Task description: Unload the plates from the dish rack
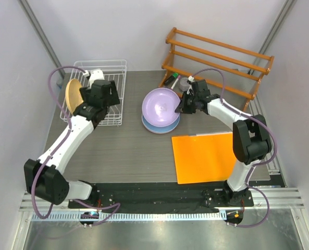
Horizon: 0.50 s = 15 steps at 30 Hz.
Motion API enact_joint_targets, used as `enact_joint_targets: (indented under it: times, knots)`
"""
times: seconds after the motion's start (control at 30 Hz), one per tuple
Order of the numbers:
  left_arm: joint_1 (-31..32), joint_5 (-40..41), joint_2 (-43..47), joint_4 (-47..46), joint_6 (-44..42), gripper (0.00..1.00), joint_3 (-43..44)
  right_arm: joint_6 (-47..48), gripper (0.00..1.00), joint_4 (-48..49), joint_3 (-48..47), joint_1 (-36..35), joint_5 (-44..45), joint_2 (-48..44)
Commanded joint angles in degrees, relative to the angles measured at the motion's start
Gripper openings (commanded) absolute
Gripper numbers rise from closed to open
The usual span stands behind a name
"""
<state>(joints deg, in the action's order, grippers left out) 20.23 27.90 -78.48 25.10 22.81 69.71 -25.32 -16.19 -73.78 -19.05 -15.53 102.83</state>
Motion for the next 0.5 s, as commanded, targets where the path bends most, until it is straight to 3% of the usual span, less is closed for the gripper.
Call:
enact_joint_targets:
  times: [0.0,0.2,0.3,0.33,0.37,0.47]
  knots:
    - [-0.71,17.17,3.33,-7.52,-6.81,0.99,-1.68,0.71,0.05,-2.09,-3.13,0.59,-0.55,0.97]
    - [-4.49,18.33,0.26,-7.17,-6.9,1.0,-1.42,1.41,0.13,-2.54,-3.56,0.85,-4.33,2.55]
    - [-7.91,16.58,-0.89,-6.82,-5.85,0.99,-1.16,1.85,0.3,-3.06,-3.48,0.85,-7.14,2.64]
    - [-8.53,15.79,-1.06,-6.73,-5.5,1.0,-0.98,1.94,0.39,-3.41,-3.3,0.77,-7.32,2.47]
    - [-9.06,15.61,-1.5,-6.73,-5.41,0.99,-0.98,2.03,0.55,-3.5,-3.13,0.77,-7.32,2.21]
    - [-11.17,14.99,-2.29,-6.99,-5.67,0.99,-0.54,3.34,0.6,-4.55,-2.77,0.77,-6.45,0.71]
